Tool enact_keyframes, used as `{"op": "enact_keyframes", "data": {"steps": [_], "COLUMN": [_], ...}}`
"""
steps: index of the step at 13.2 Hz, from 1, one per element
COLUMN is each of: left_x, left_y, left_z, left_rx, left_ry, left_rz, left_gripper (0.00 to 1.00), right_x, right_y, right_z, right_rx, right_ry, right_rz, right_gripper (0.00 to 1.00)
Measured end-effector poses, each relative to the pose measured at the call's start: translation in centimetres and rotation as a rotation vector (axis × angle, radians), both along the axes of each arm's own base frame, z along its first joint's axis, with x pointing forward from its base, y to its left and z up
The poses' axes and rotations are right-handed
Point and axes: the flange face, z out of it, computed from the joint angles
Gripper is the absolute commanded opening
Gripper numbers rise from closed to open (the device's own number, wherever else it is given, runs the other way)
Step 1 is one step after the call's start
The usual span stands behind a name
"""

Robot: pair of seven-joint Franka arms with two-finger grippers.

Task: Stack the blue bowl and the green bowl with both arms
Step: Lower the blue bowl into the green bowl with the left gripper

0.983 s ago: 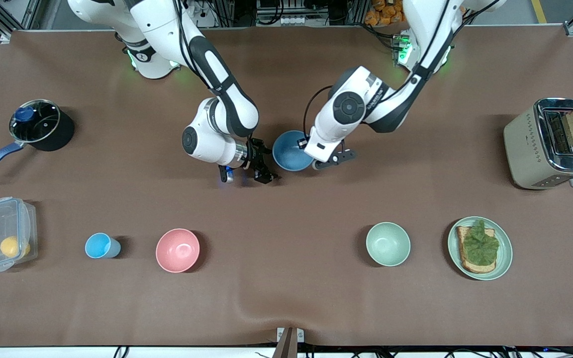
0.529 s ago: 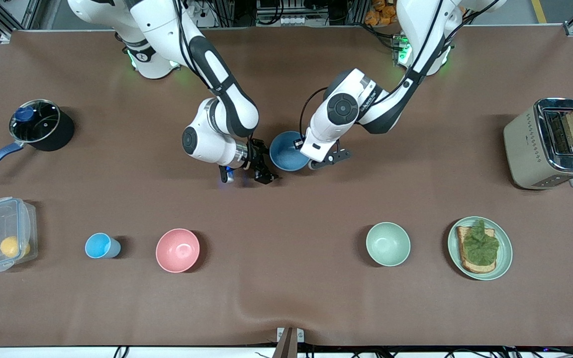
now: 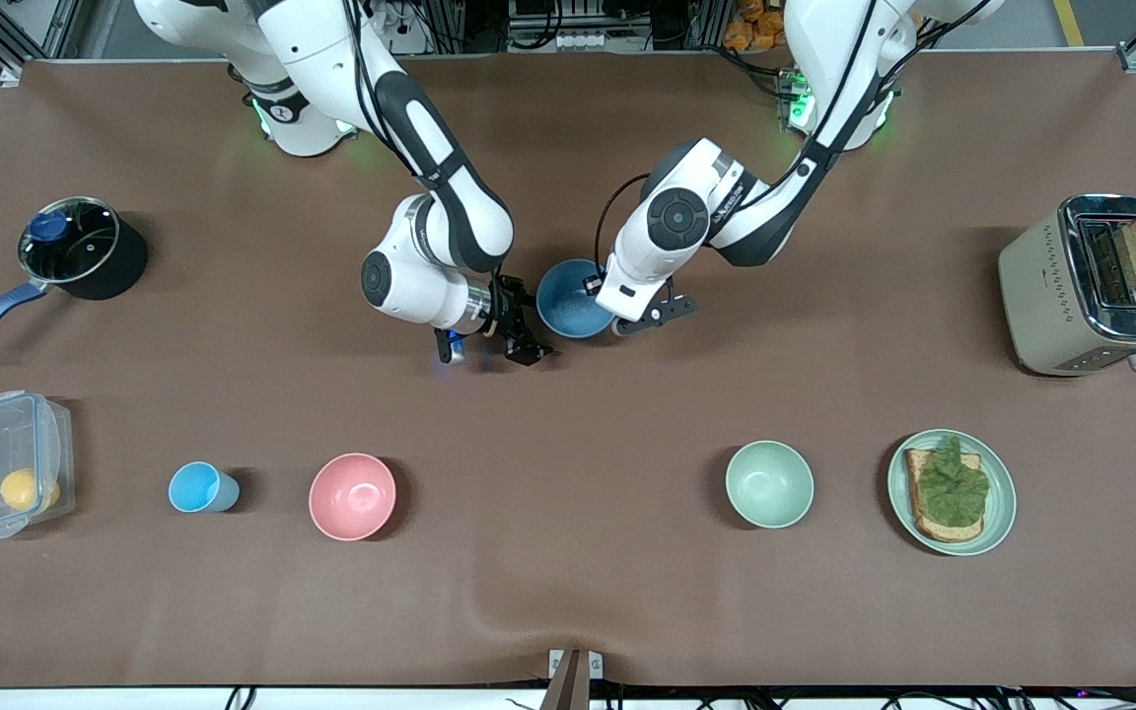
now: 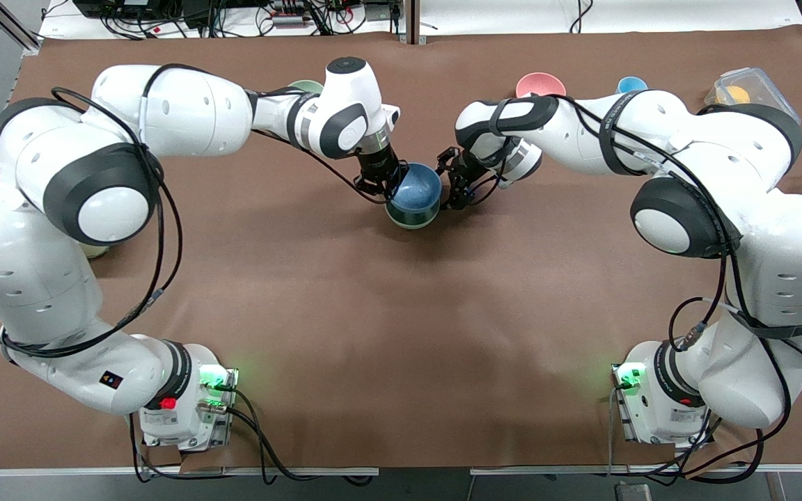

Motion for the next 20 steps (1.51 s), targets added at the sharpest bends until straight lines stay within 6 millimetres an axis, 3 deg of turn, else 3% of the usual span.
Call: {"op": "enact_keyframes", "data": {"steps": [13, 18, 20], "left_x": [-0.87, -0.81, -0.79], "left_y": [-0.72, -0.68, -0.67], "left_z": [-0.75, -0.76, -0.75], "left_rx": [0.012, 0.013, 0.012], "left_ry": [0.015, 0.015, 0.014], "left_rz": [0.016, 0.019, 0.020], "left_gripper": [0.00, 0.39, 0.61], "right_x": [-0.01, -0.01, 0.00], "right_y": [-0.02, -0.02, -0.03], "right_z": [-0.08, -0.09, -0.09], "right_rx": [-0.001, -0.001, 0.000], "right_ry": [-0.001, -0.002, -0.005], "right_rz": [0.003, 0.004, 0.007], "right_gripper": [1.00, 1.00, 1.00]}}
